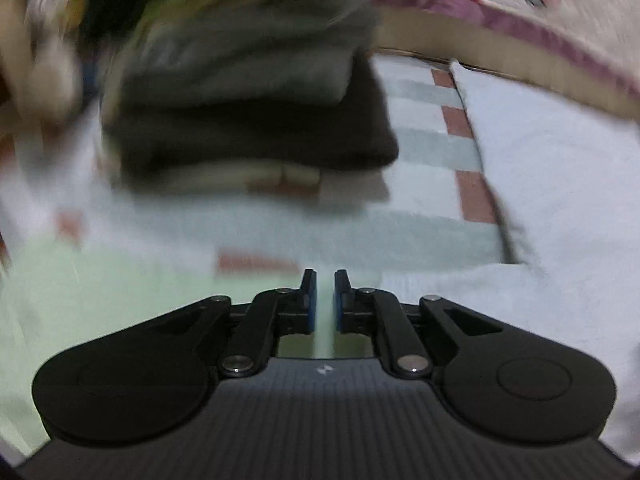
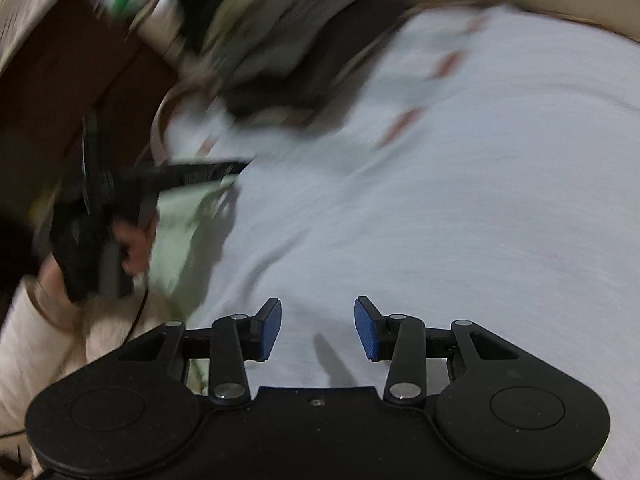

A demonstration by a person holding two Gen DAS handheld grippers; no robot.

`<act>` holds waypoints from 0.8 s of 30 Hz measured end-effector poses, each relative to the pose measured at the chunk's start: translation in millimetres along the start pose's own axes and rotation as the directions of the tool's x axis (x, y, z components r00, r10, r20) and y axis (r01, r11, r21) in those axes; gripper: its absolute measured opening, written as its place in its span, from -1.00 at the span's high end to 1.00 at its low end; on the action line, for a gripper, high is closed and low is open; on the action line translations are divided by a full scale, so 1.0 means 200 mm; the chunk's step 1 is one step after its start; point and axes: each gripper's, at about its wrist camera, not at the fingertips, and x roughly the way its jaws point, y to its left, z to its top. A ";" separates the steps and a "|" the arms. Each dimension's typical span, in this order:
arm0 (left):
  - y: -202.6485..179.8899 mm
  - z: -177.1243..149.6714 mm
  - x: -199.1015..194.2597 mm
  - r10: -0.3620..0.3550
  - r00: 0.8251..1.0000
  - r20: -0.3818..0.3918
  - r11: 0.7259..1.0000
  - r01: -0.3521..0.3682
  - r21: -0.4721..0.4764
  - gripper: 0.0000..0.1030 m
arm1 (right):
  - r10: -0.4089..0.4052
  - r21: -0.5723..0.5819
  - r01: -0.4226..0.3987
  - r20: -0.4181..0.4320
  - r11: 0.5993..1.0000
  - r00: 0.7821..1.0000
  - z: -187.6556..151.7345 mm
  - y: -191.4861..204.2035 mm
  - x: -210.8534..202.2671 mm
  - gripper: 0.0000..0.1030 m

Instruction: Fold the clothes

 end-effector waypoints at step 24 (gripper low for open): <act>-0.11 -0.14 -0.07 -0.299 0.950 -0.087 0.952 0.304 0.045 -0.45 | 0.127 -0.123 -0.115 0.097 0.986 0.987 -0.24 0.20 0.00 0.06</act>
